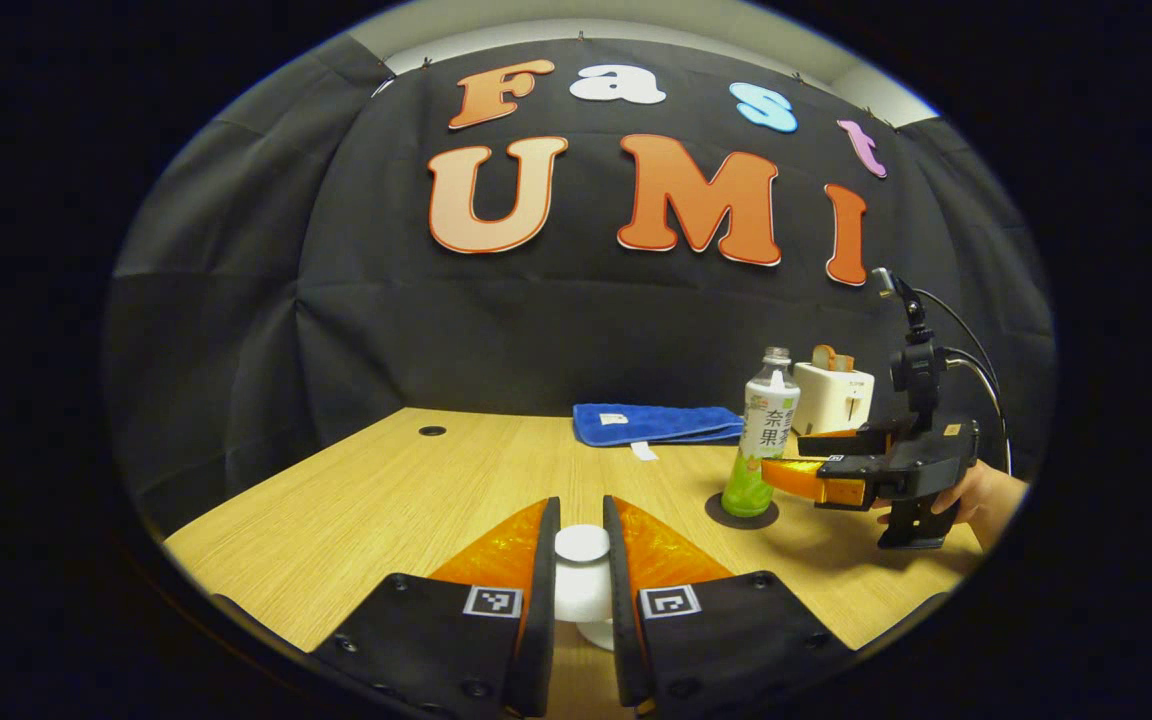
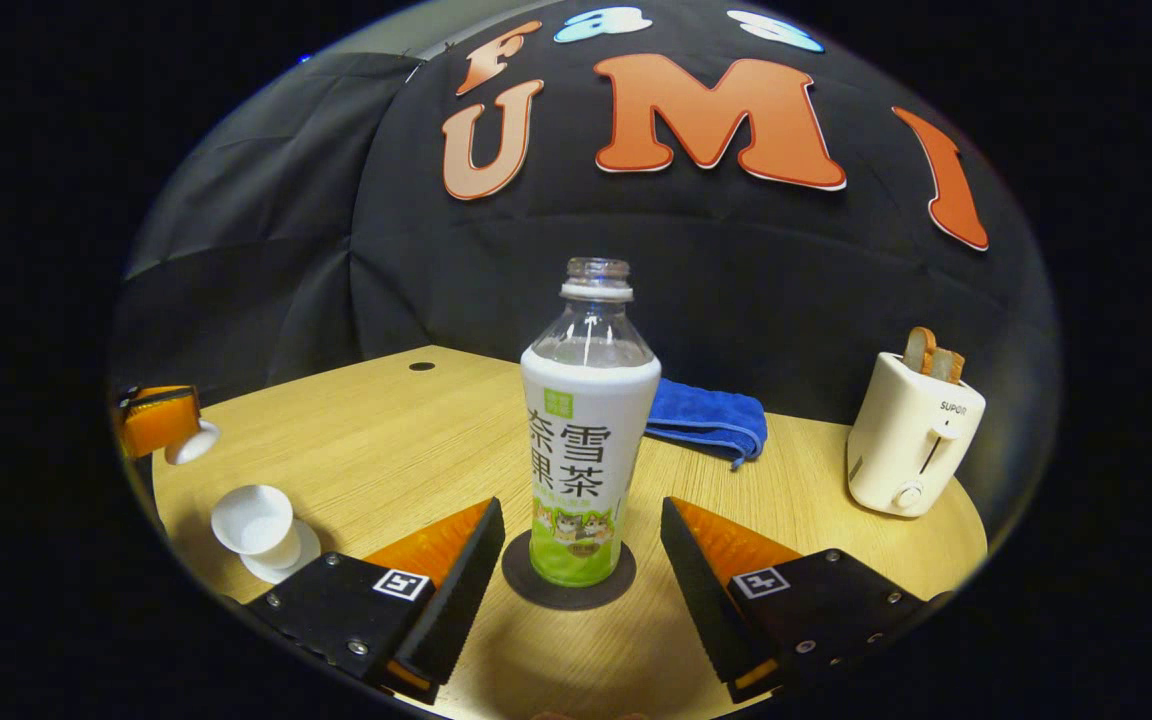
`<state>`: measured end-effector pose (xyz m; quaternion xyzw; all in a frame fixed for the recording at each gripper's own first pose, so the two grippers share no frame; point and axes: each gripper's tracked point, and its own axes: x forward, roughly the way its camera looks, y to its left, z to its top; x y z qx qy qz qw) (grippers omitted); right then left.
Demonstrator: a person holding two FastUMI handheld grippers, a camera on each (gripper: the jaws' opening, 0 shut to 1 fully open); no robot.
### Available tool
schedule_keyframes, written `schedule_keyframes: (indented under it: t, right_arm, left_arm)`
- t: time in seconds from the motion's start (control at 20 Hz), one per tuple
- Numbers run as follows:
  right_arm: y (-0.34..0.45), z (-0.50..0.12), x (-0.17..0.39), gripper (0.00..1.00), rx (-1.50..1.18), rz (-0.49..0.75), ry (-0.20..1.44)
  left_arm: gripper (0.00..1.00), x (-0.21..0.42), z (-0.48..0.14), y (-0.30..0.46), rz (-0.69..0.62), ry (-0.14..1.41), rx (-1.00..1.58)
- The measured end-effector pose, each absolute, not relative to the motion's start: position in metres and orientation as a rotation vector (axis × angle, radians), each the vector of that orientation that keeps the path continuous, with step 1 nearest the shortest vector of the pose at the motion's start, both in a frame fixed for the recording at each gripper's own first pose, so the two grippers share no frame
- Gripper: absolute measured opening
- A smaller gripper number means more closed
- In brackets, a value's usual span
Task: Open the teacup lid with one hand, grasp the water bottle and pour water into the teacup with the other hand; after pouring, place the water bottle on the coaster and then close the teacup lid.
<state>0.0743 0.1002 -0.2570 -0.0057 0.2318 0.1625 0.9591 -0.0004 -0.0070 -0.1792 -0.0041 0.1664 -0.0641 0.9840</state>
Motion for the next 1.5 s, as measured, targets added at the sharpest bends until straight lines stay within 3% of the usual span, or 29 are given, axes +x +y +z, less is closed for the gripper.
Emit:
schedule_keyframes:
  t: [0.4,0.45,1.0,1.25,1.5]
  right_arm:
    - [0.070,-0.221,0.036,0.94,-0.025,0.270,0.380]
    - [0.070,-0.219,0.032,0.95,-0.018,0.272,0.373]
    - [0.056,-0.213,0.006,0.94,0.036,0.256,0.370]
    - [0.056,-0.207,-0.005,0.95,0.007,0.258,0.363]
    - [0.058,-0.185,-0.013,0.94,0.014,0.257,0.328]
  left_arm:
    - [0.26,0.007,-0.212,-0.039,-0.183,0.386,0.034]
    - [0.29,0.009,-0.217,-0.040,-0.184,0.397,0.039]
    - [0.26,0.002,-0.243,-0.048,-0.199,0.457,0.120]
    - [0.35,0.000,-0.239,-0.045,-0.197,0.448,0.118]
    - [0.65,0.003,-0.201,-0.036,-0.178,0.336,0.131]
